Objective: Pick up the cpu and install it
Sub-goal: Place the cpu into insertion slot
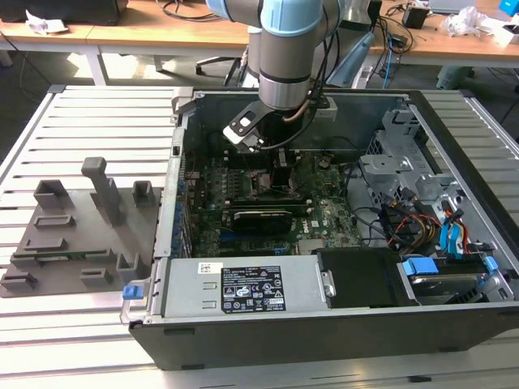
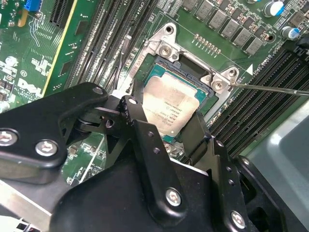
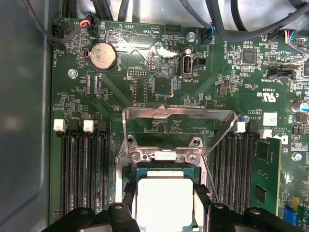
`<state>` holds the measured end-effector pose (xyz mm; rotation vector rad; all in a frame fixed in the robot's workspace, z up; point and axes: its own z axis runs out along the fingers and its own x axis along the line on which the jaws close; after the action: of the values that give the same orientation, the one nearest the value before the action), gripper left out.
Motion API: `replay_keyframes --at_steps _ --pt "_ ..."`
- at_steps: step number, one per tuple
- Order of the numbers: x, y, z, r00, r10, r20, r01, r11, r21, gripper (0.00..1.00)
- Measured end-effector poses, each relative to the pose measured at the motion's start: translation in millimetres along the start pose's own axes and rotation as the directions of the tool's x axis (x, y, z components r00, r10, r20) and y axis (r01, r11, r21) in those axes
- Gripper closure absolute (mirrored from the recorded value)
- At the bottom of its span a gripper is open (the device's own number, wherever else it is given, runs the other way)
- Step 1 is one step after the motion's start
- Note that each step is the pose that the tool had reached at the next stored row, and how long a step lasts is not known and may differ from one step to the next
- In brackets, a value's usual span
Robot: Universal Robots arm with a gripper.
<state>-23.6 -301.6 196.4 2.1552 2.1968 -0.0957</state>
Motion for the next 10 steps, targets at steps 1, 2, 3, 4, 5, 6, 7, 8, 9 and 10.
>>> replay_keyframes --at_steps 1,2,3,4,5,6,7,8,9,10 --pt "0.0 0.0 0.1 1.0000 0.000 0.0000 0.000 1.0000 0.0000 0.45" --pt "0.0 0.0 0.1 1.0000 0.000 0.0001 0.000 1.0000 -0.0002 0.45" --pt "0.2 0.0 0.4 1.0000 0.000 -0.0012 0.000 1.0000 -0.0005 0.38" --pt "0.1 -0.1 0.2 1.0000 0.000 -0.0003 0.000 1.0000 -0.0002 0.38" --pt "1.2 -0.2 0.1 1.0000 0.000 0.0000 0.000 1.0000 0.0000 0.38" --pt "2.4 -0.1 0.0 1.0000 0.000 -0.0001 0.000 1.0000 -0.0001 0.38" --pt "2.5 -0.1 -0.1 1.0000 -0.001 0.0000 0.001 1.0000 -0.0001 0.38" --pt "2.6 -0.1 -0.1 1.0000 -0.002 0.0000 0.002 1.0000 -0.0002 0.38" --pt "2.7 -0.1 -0.1 1.0000 -0.002 -0.0001 0.002 1.0000 -0.0003 0.38" --pt "2.7 -0.1 0.0 1.0000 -0.003 0.0000 0.003 1.0000 -0.0003 0.38"
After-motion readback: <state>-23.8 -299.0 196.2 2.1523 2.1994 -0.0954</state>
